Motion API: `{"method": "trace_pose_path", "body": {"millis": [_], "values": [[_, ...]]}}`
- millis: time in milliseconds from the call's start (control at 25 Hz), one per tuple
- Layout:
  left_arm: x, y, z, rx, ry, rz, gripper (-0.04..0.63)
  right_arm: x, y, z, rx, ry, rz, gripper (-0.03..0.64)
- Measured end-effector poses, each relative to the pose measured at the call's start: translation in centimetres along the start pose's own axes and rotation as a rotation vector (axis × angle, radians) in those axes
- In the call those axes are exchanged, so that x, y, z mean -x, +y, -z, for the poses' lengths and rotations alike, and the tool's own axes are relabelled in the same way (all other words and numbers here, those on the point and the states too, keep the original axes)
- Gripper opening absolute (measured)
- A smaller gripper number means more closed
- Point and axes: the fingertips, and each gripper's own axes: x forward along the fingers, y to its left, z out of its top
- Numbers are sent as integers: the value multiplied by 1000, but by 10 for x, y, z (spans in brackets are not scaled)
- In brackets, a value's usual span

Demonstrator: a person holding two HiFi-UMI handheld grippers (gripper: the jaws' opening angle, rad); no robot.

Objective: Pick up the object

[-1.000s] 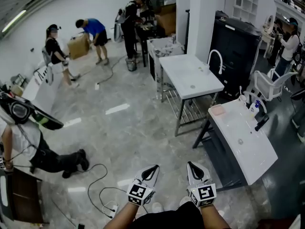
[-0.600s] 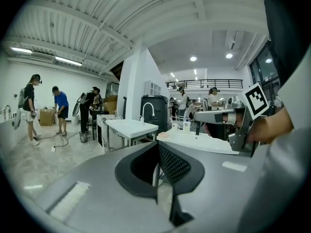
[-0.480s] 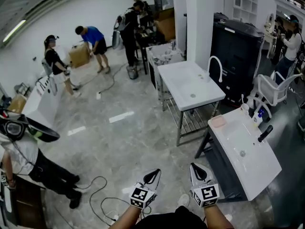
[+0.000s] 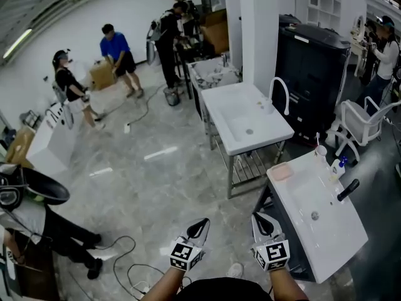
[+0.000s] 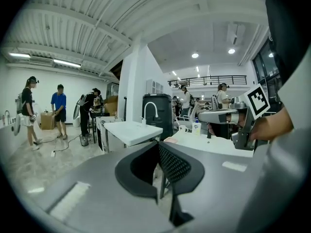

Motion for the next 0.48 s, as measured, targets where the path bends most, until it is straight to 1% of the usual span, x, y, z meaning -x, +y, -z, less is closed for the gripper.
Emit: {"method": "trace_pose_path", "body": {"millis": [240,480], "values": [[-32,-9,-3,1,6,-14,18,-8,-34,4,-13,-9,-9,3],[-44,-10,-7,0,16,-39,18,-10,-51,4,-25,-17,-23,3]]}}
